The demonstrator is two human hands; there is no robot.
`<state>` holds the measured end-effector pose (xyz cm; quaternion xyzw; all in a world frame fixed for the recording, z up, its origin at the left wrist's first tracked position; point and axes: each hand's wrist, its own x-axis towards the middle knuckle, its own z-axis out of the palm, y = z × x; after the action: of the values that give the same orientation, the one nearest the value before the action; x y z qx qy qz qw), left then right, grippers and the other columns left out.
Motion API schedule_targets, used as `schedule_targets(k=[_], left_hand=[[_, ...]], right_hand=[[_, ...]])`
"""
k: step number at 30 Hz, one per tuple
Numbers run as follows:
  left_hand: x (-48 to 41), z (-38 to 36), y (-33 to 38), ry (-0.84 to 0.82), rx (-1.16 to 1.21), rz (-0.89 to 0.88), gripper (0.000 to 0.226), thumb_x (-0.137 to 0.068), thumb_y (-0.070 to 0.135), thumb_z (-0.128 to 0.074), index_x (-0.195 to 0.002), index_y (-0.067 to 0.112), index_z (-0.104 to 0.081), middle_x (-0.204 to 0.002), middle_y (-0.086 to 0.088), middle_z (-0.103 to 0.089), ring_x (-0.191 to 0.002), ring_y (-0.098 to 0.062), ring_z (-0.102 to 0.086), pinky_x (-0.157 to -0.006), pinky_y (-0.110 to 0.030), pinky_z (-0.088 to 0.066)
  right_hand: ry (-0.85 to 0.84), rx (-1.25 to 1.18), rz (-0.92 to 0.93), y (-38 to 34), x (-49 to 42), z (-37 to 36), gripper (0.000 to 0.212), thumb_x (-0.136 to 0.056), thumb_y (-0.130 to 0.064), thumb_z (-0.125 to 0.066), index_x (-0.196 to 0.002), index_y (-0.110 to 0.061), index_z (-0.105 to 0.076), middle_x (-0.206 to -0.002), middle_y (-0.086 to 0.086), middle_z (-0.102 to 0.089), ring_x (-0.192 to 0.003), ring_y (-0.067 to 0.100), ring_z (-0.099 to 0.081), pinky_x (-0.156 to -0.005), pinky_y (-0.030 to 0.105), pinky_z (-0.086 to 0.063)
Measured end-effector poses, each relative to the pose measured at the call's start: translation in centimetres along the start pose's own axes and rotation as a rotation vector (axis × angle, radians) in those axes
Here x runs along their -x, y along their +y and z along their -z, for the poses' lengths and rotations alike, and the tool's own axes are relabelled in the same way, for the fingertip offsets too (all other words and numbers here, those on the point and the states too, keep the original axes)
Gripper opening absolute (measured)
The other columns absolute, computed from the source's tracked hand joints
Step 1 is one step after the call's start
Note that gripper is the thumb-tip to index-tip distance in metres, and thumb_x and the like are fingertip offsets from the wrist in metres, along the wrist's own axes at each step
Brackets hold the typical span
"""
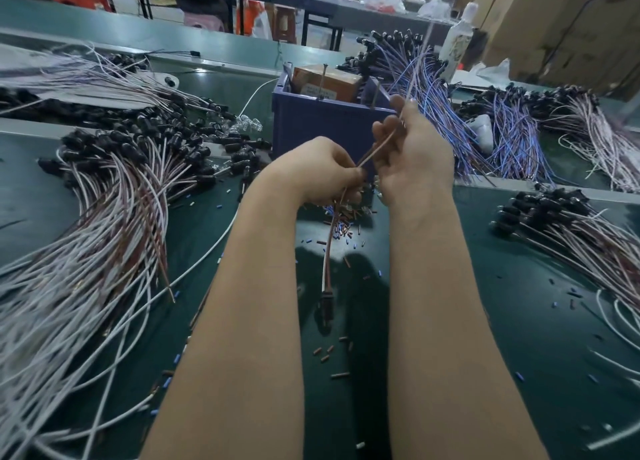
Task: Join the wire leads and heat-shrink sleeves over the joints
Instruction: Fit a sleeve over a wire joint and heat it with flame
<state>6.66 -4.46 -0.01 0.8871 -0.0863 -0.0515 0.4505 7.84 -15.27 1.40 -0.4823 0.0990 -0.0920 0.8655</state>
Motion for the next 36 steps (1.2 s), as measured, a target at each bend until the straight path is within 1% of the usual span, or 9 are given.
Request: schedule_targets(k=[8, 12, 14, 18, 20, 23, 27, 32, 36], left_hand=[[0.1, 0.0, 0.0, 0.08, 0.136, -0.004, 0.021, -0.097, 0.022, -0.05, -0.085, 0.017, -0.065, -0.065, 0.005, -0.068, -0.041, 0.002, -0.048, -0.047, -0.017, -0.041], [0.0, 0.1, -0.2, 0.216, 0.299, 0.057, 0.021, -0.098, 0.018, -0.048, -0.084, 0.014, -0.063, -0.074, -0.002, -0.071, -0.038, 0.003, -0.049, -0.045, -0.015, -0.039], [-0.2, 0.1, -0.2, 0.311, 0.284, 0.039, 0.021, -0.096, 0.018, -0.05, -0.081, 0.015, -0.064, -0.078, -0.003, -0.07, -0.046, 0.003, -0.052, -0.047, -0.014, -0.04], [-0.3, 0.0, -0.1, 0.374, 0.36, 0.018, 0.019, -0.094, 0.018, -0.054, -0.087, 0.01, -0.068, -0.083, -0.009, -0.069, -0.071, -0.017, -0.06, -0.074, -0.032, -0.053], [-0.4, 0.0, -0.1, 0.408, 0.37, 0.041, 0.019, -0.094, 0.017, -0.055, -0.091, 0.006, -0.07, -0.071, -0.006, -0.066, -0.07, -0.019, -0.059, -0.074, -0.032, -0.051], [-0.4, -0.1, -0.2, 0.467, 0.41, 0.058, 0.02, -0.094, 0.016, -0.053, -0.083, 0.009, -0.069, -0.05, 0.007, -0.059, -0.056, -0.01, -0.051, -0.065, -0.023, -0.045], [-0.4, -0.2, 0.1, 0.466, 0.471, 0.04, 0.02, -0.095, 0.016, -0.052, -0.087, 0.008, -0.069, -0.077, -0.006, -0.069, -0.057, -0.006, -0.054, -0.069, -0.022, -0.045], [-0.1, -0.3, 0.2, 0.443, 0.553, 0.041, 0.018, -0.097, 0.012, -0.049, -0.089, 0.006, -0.065, -0.066, 0.0, -0.062, -0.043, 0.003, -0.054, -0.054, -0.015, -0.049], [0.0, -0.2, 0.2, 0.434, 0.554, 0.05, 0.018, -0.098, 0.013, -0.047, -0.091, 0.006, -0.063, -0.067, 0.001, -0.058, -0.058, -0.006, -0.055, -0.06, -0.02, -0.048]], right_hand=[[0.147, -0.149, 0.002, 0.0, -0.7, 0.2, 0.017, -0.1, -0.013, -0.041, -0.087, -0.015, -0.052, -0.073, -0.002, -0.062, -0.07, 0.011, -0.059, -0.06, 0.022, -0.045], [0.191, -0.142, 0.018, 0.1, -0.9, 0.7, 0.017, -0.097, -0.007, -0.042, -0.084, -0.011, -0.053, -0.068, 0.0, -0.055, -0.06, 0.011, -0.055, -0.052, 0.021, -0.046], [0.105, 0.028, -0.008, 0.2, -0.8, 0.6, 0.014, -0.097, -0.008, -0.045, -0.087, -0.01, -0.055, -0.062, -0.001, -0.058, -0.053, 0.01, -0.058, -0.049, 0.019, -0.048], [-0.186, 0.732, 0.047, 0.5, -0.2, 0.1, 0.018, -0.091, -0.007, -0.05, -0.077, -0.013, -0.059, -0.061, 0.001, -0.064, -0.055, 0.013, -0.063, -0.055, 0.023, -0.052], [-0.266, 0.922, 0.081, 0.3, 0.3, -0.2, 0.016, -0.09, -0.009, -0.049, -0.078, -0.014, -0.058, -0.06, 0.001, -0.067, -0.056, 0.015, -0.066, -0.06, 0.028, -0.058], [-0.338, 1.081, 0.072, -0.5, 0.8, -0.2, 0.013, -0.092, -0.013, -0.05, -0.083, -0.011, -0.059, -0.064, 0.005, -0.071, -0.064, 0.019, -0.072, -0.066, 0.034, -0.061], [-0.52, 1.275, -0.008, -0.6, 1.6, -0.3, 0.013, -0.09, -0.013, -0.05, -0.088, -0.009, -0.062, -0.073, 0.011, -0.073, -0.067, 0.021, -0.073, -0.065, 0.033, -0.061], [-0.681, 1.368, -0.15, 0.3, 2.0, -0.6, 0.01, -0.091, -0.009, -0.045, -0.094, -0.011, -0.054, -0.058, 0.003, -0.069, -0.054, 0.014, -0.067, -0.058, 0.023, -0.056], [-0.622, 1.345, -0.096, 0.1, 1.5, -0.5, 0.017, -0.091, -0.013, -0.05, -0.095, -0.005, -0.063, -0.068, 0.005, -0.072, -0.064, 0.017, -0.071, -0.07, 0.029, -0.059]])
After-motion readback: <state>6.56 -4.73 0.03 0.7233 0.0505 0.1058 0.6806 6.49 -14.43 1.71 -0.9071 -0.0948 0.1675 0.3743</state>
